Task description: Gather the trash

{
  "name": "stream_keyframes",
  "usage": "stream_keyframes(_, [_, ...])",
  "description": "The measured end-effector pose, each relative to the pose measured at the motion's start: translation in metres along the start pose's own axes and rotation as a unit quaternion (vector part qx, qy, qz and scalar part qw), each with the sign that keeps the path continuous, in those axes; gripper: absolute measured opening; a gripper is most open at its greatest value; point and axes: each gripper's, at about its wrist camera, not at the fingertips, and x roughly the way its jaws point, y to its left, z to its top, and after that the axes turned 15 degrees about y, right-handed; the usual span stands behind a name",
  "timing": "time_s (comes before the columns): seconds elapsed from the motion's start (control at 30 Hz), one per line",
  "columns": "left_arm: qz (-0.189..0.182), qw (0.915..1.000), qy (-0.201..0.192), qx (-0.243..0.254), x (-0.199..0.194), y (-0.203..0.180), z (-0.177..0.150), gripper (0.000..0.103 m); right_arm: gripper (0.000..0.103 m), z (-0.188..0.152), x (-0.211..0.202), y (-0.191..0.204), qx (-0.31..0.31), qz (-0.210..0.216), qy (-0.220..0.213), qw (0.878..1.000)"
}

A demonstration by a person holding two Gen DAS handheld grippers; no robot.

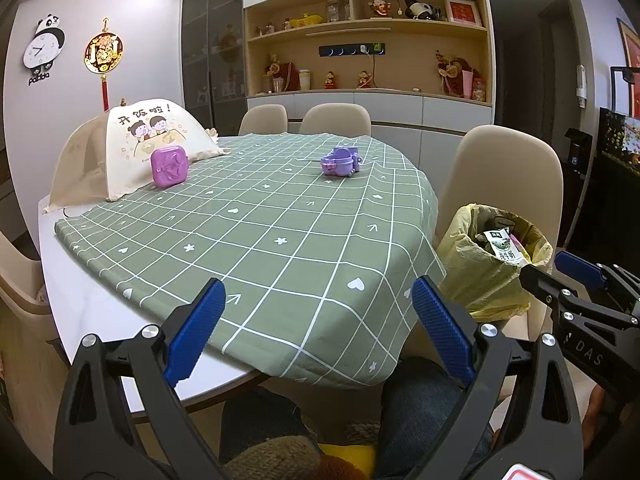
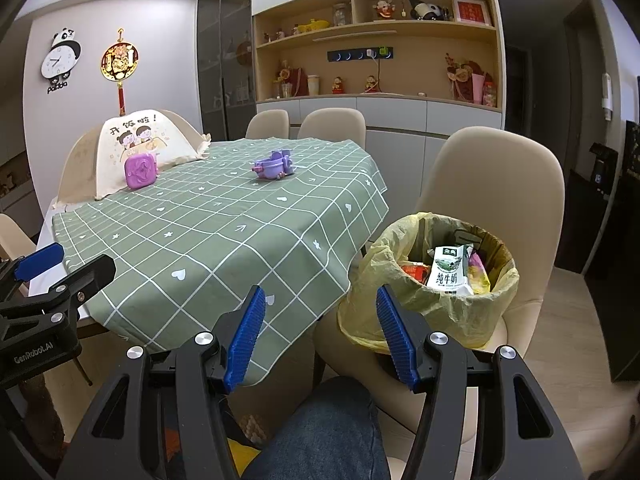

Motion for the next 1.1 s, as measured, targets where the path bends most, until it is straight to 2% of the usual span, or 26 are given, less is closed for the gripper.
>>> stream_keyframes(1.1, [-0.003,1.0,0.001,0.005,0.0002,-0.0023,0.0003,0.09,0.055,-0.0002,-0.0008,0.0019,0.003,0.001,0.0,1.0])
